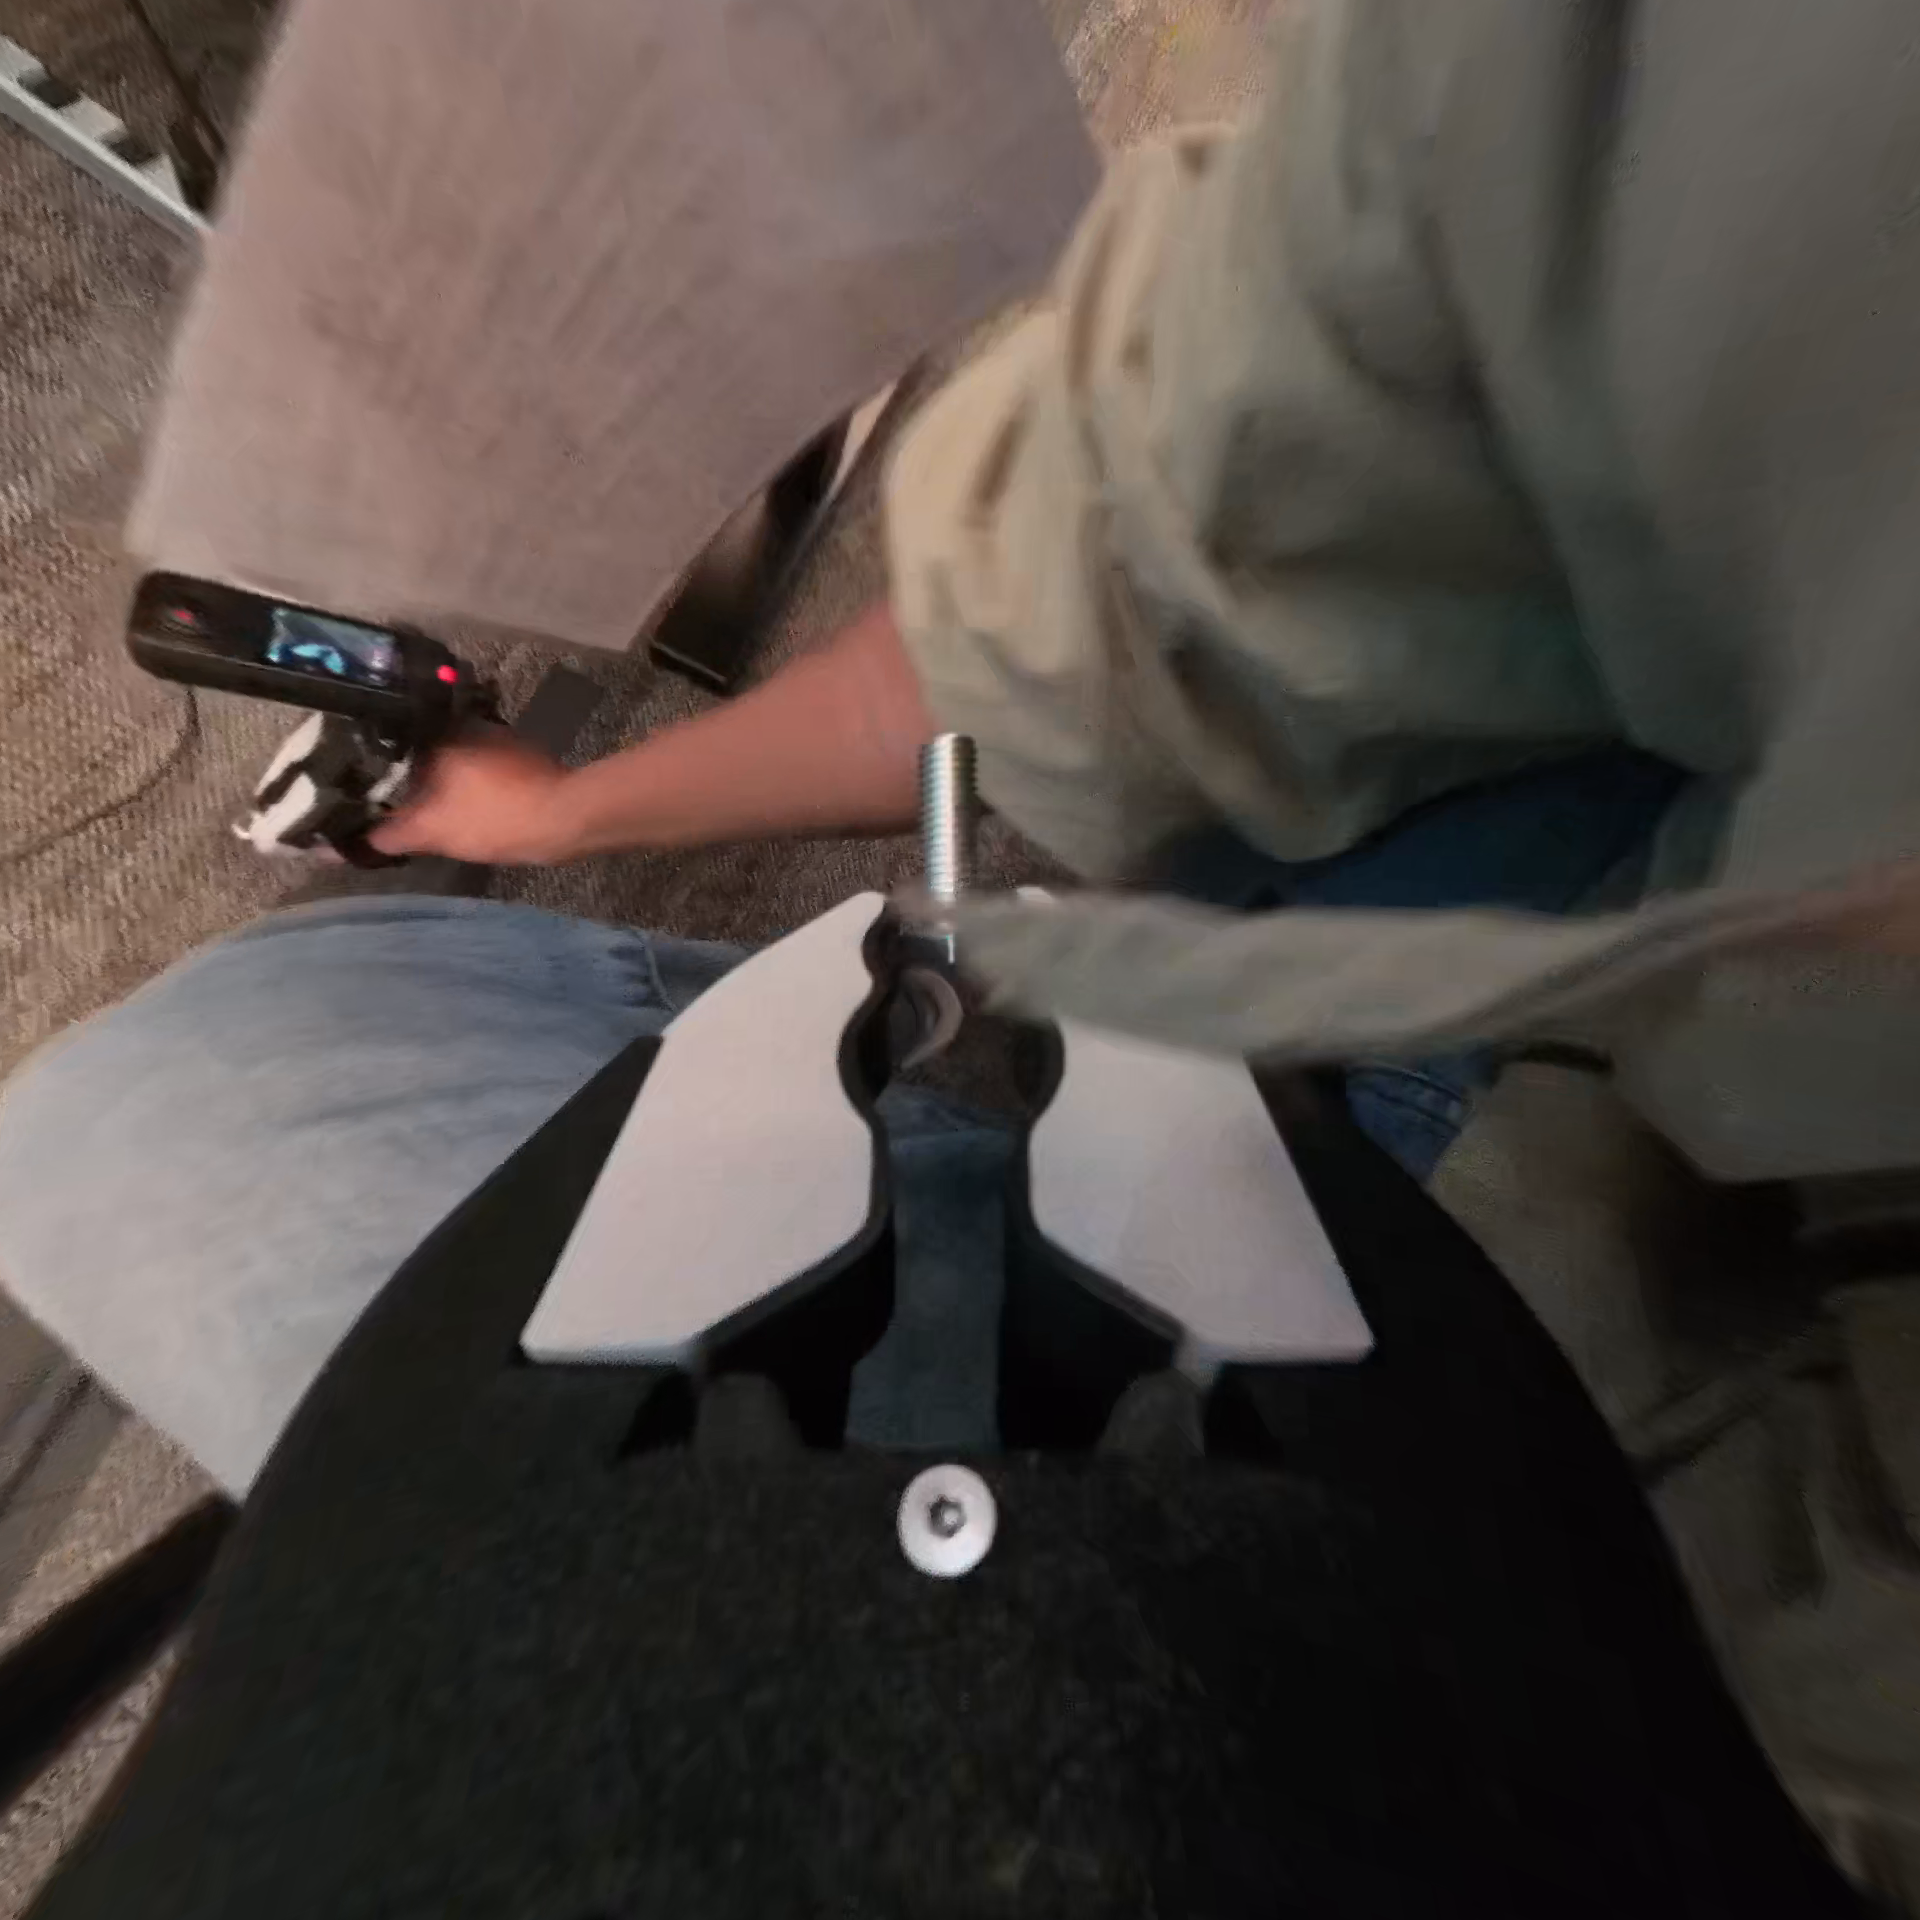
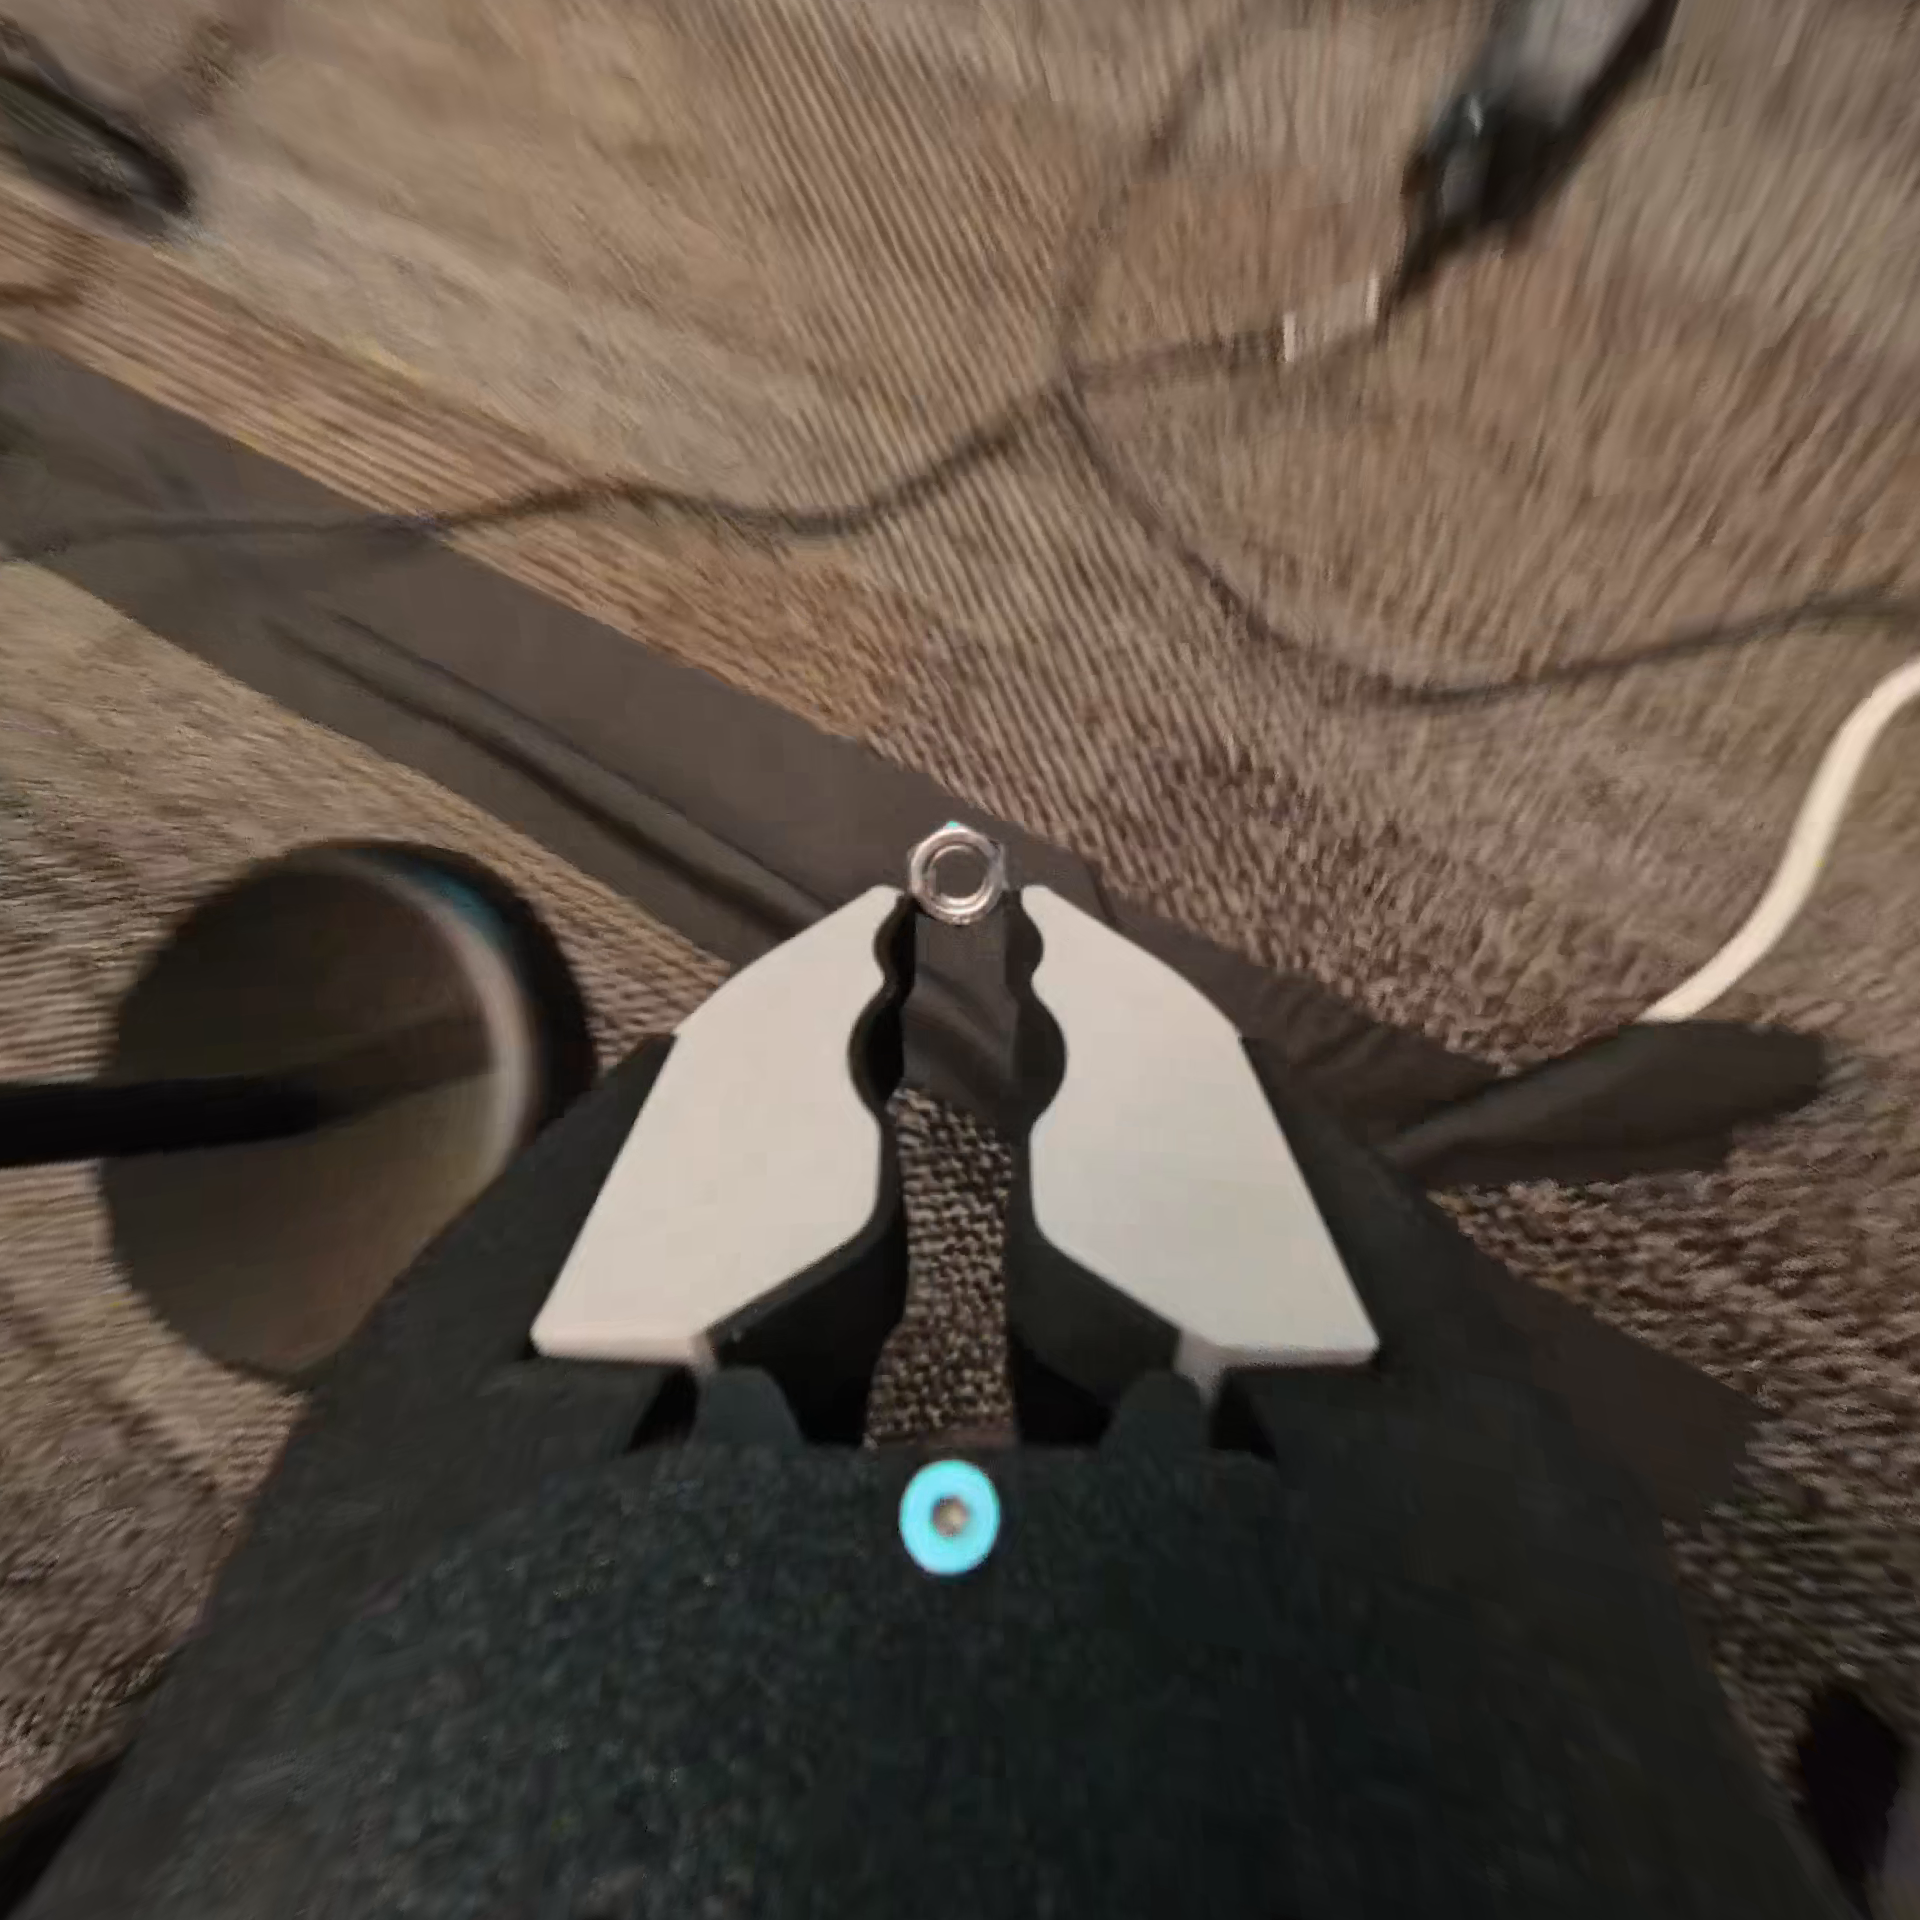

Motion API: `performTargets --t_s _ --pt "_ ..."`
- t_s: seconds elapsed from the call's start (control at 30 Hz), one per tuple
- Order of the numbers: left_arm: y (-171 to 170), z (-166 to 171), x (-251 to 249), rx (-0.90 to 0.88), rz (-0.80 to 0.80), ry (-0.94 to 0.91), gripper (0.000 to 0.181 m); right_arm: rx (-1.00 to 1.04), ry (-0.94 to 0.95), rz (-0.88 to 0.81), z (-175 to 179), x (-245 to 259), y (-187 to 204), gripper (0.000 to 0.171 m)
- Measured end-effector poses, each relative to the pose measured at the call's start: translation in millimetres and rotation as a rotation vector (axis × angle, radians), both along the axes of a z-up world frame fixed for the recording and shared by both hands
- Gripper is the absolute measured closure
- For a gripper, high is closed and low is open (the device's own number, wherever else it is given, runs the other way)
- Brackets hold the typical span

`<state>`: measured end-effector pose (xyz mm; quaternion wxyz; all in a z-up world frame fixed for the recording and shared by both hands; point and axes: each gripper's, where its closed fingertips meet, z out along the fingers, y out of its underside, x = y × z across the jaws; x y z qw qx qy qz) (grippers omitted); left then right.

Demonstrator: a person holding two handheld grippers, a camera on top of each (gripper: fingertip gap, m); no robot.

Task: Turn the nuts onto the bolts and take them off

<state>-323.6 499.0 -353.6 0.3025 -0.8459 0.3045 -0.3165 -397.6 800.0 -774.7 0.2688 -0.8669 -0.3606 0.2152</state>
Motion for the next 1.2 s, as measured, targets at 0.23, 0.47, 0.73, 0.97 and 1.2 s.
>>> performTargets --t_s 0.23,0.47,0.73,0.97,1.2 --pt "45.1 34.4 6.1 0.262 0.030 -0.018 0.163 0.325 0.172 0.121 268.8 10.2 -89.4 0.154" --pt "49.7 111.3 19.2 0.434 0.007 -0.124 0.163 0.576 0.266 -0.037 502.9 95.4 -175.4 0.154" --pt "0.7 215.4 143.9 0.456 -0.460 -0.470 0.163 0.801 0.127 -0.329 684.1 282.2 -306.2 0.155" --pt "-64.5 247.0 346.3 0.493 -0.926 -0.449 0.163 0.556 -0.309 -0.675 674.1 525.4 -415.4 0.154" --pt "-117.4 248.9 524.4 0.478 -1.190 -0.483 0.163 0.040 -0.344 -0.846 593.5 670.8 -497.4 0.154"
